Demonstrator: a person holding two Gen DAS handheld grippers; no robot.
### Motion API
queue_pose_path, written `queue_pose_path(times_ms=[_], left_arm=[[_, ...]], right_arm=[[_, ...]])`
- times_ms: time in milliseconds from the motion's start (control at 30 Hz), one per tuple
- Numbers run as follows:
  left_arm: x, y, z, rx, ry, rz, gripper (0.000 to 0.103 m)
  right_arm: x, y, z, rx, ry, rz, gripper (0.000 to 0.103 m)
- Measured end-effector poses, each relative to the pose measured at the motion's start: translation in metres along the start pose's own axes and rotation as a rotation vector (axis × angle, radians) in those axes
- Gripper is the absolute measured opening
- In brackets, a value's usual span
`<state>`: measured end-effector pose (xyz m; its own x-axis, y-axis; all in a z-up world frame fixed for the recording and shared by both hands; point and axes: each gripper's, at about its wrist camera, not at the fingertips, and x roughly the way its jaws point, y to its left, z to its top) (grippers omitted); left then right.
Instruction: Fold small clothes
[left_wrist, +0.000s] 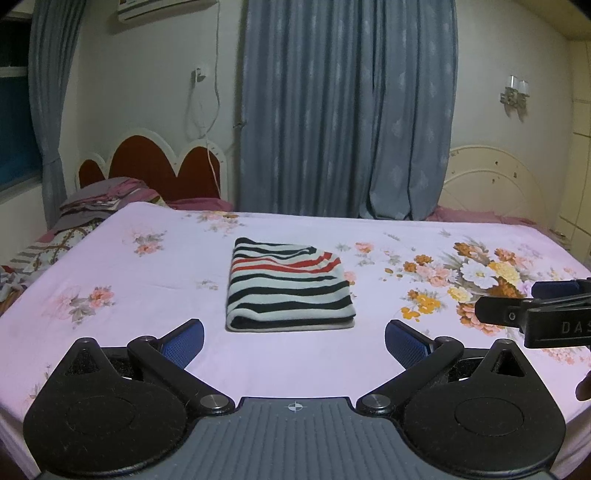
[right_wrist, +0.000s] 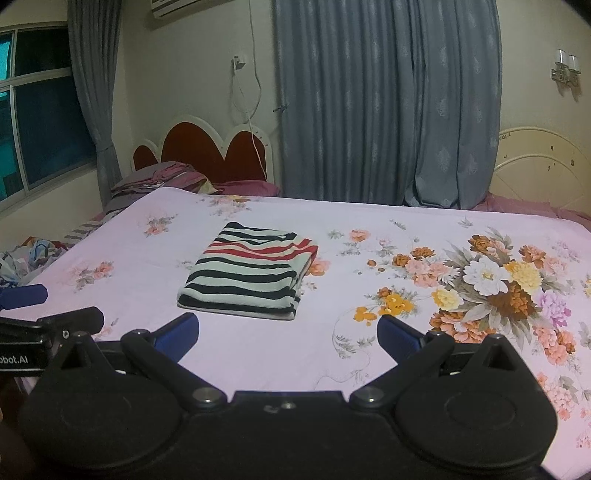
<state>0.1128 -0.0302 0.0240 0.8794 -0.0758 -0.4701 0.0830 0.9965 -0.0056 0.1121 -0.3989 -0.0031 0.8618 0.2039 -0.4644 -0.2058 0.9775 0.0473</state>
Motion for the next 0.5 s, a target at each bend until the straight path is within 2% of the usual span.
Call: queue_pose_path(times_ms=[500], left_arm=[[0.0067, -0.0041, 0.0068, 0.01, 0.002, 0.001, 0.103]], right_arm=[[-0.0007, 0.0004, 0.0014, 0.0, -0.002, -0.006, 0.102]])
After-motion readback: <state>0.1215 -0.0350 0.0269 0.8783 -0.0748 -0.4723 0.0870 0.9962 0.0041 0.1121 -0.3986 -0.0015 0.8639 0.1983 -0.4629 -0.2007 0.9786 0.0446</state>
